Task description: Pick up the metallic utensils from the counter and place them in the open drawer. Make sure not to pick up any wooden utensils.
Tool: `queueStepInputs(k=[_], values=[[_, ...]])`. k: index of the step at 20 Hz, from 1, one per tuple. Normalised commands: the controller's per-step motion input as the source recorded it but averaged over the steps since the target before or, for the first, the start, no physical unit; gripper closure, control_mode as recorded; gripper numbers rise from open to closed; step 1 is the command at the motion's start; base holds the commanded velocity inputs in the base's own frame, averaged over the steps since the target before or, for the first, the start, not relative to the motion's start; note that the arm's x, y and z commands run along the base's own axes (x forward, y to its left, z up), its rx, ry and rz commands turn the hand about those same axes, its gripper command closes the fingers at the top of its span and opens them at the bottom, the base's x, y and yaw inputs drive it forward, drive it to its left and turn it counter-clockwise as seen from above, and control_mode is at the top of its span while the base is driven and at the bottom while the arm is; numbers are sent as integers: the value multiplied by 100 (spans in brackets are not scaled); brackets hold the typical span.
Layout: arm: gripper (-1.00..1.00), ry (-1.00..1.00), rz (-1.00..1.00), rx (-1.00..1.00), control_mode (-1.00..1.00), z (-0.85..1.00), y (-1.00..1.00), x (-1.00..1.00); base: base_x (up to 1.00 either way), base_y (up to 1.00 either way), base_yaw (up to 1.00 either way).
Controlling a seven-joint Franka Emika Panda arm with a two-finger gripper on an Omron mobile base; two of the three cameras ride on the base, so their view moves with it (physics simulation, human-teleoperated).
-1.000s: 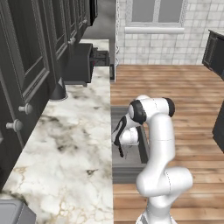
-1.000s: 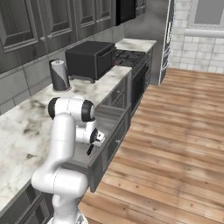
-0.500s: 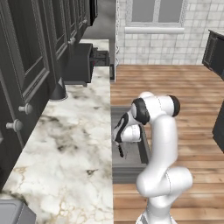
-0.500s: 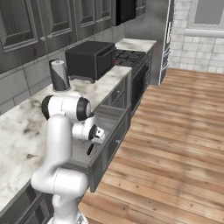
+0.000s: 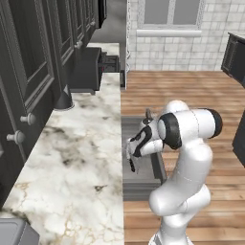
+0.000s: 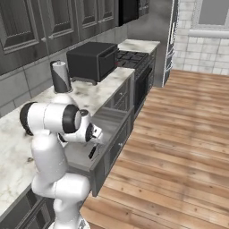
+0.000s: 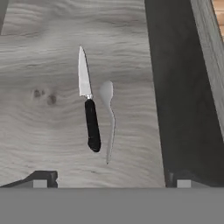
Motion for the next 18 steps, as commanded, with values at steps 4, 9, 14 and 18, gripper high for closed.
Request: queueStepInputs(k=[4, 9, 14, 18], values=[[-100, -10, -3, -2, -100, 100, -1, -100, 0, 0, 0], [-100, 0, -5, -1, -100, 100, 0, -72, 0, 0, 0], [-100, 5, -1, 0, -100, 100, 0, -20, 0, 0, 0], [-100, 29, 0, 0, -100, 100, -1, 0, 0, 0, 0]])
